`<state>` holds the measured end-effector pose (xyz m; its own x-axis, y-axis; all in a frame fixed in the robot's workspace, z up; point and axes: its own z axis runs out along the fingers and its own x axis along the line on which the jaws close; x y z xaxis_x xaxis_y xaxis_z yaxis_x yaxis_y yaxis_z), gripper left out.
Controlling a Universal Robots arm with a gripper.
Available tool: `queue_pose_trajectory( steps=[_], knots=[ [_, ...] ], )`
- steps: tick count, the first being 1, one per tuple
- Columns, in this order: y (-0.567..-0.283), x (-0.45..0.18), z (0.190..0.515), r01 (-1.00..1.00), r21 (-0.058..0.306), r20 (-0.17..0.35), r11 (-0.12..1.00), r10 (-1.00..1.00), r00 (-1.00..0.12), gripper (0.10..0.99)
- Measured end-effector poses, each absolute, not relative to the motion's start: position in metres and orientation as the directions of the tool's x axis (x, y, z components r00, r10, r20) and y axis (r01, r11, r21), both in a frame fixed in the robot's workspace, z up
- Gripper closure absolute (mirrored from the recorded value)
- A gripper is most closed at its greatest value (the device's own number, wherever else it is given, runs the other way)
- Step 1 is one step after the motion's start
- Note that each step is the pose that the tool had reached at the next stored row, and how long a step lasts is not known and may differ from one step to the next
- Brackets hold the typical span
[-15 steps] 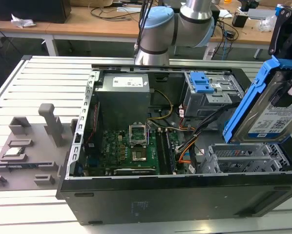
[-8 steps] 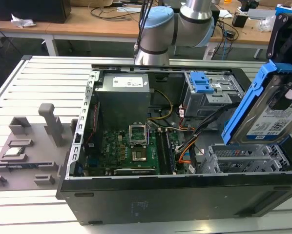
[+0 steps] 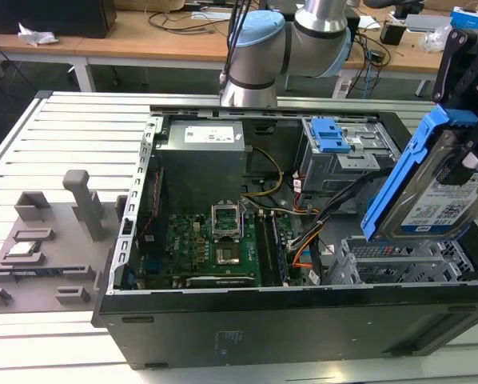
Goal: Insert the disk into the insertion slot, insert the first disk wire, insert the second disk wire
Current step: 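Insert the disk into the insertion slot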
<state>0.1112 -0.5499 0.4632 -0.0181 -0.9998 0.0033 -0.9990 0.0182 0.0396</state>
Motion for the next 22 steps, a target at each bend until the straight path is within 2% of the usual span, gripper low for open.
queue_pose_trajectory(
  steps=[22],
  knots=[
    [-0.55,0.111,0.443,-0.999,0.04,0.003,0.018,-1.0,-0.018,0.725]
  ],
)
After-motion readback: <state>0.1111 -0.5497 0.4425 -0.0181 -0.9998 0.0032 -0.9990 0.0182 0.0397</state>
